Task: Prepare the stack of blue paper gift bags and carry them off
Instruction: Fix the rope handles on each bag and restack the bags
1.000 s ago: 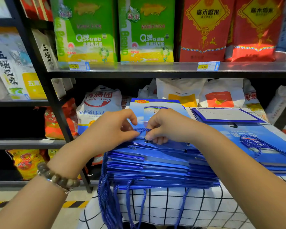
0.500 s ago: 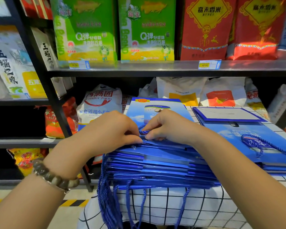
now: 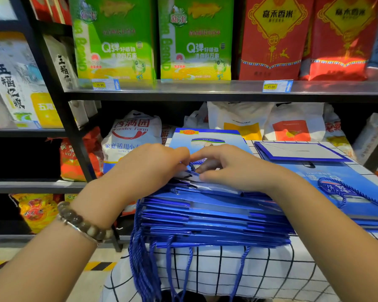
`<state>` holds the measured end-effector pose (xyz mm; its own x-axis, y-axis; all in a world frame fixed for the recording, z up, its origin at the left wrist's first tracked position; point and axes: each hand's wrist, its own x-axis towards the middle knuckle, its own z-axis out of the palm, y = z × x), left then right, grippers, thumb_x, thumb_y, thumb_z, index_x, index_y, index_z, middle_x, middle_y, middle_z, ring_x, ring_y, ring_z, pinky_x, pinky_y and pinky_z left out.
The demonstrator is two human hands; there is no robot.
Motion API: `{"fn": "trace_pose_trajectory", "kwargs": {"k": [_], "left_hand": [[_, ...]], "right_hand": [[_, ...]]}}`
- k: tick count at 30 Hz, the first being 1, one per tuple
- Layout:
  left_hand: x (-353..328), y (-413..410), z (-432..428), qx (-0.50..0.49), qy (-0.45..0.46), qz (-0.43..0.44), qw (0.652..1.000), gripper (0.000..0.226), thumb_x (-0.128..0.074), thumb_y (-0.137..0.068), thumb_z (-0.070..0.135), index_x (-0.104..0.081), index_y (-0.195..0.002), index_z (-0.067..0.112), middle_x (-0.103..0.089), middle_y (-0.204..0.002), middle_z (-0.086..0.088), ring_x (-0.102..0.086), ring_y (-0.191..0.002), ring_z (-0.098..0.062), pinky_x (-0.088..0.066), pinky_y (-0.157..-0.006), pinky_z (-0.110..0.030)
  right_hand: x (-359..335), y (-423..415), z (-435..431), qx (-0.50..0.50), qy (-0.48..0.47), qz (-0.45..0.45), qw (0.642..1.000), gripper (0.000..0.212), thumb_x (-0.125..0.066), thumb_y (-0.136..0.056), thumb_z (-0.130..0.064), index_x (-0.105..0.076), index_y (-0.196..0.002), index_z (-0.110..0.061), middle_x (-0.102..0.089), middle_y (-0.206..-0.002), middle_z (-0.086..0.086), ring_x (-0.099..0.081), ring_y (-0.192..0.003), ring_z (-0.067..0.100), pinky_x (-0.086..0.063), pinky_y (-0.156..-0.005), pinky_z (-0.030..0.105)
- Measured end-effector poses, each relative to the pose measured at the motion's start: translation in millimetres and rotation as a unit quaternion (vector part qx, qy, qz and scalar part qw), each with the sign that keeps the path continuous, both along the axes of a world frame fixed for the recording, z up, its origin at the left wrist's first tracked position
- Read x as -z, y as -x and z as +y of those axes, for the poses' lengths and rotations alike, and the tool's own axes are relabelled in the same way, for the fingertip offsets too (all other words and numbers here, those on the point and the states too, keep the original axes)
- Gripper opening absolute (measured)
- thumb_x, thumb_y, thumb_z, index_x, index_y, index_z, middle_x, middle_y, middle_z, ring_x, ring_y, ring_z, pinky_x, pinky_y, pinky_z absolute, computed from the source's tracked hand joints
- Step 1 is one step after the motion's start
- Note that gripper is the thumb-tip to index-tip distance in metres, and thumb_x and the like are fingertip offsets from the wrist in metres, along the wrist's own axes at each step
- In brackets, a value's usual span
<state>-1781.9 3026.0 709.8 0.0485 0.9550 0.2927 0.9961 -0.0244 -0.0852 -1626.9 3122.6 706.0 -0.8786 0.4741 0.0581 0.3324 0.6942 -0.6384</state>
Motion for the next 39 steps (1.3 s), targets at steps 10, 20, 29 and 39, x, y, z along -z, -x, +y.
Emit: {"fn": "trace_pose_trajectory", "kwargs": {"k": [10,20,29,39], "left_hand": [[0,-13,1,0.005,-0.065,0.090,0.994,0.031,-0.043,-0.090,0.051,-0.063,-0.102,0.030,-0.066,-0.097,0.005,-0.061,-0.086,-0.017,-0.029,-0.051,-0.026],[6,-34,16,-0.097,0.029,0.179,0.979,0.036,-0.044,-0.095,0.038,-0.037,-0.067,0.017,-0.037,-0.064,0.002,-0.044,-0.061,-0.019,-0.022,-0.045,-0.027],[4,-12,13,0.046,0.064,0.062,0.995,0.030,-0.036,-0.094,0.042,-0.051,-0.078,0.022,-0.057,-0.082,0.002,-0.053,-0.078,-0.019,-0.039,-0.065,-0.032],[6,3,14,0.016,0.082,-0.414,0.907,0.022,-0.061,-0.087,0.027,-0.061,-0.074,0.009,-0.062,-0.069,-0.003,-0.049,-0.056,-0.004,-0.040,-0.061,-0.019]], "right_hand": [[15,2,7,0.021,0.038,0.060,0.997,0.043,-0.054,-0.087,0.003,-0.056,-0.123,-0.020,-0.059,-0.116,-0.010,-0.060,-0.096,0.003,-0.046,-0.090,0.017],[22,3,4,0.052,0.029,0.076,0.995,0.039,-0.055,-0.087,0.002,-0.060,-0.118,-0.020,-0.061,-0.121,-0.005,-0.060,-0.100,0.007,-0.046,-0.094,0.024],[26,-2,4,0.096,0.023,0.082,0.992,0.020,-0.062,-0.084,-0.006,-0.066,-0.093,-0.023,-0.070,-0.100,0.007,-0.063,-0.094,0.016,-0.049,-0.092,0.035],[31,-9,5,0.114,0.040,0.102,0.987,0.028,-0.065,-0.082,-0.008,-0.058,-0.070,-0.032,-0.063,-0.070,-0.006,-0.060,-0.074,0.014,-0.048,-0.076,0.028]]}}
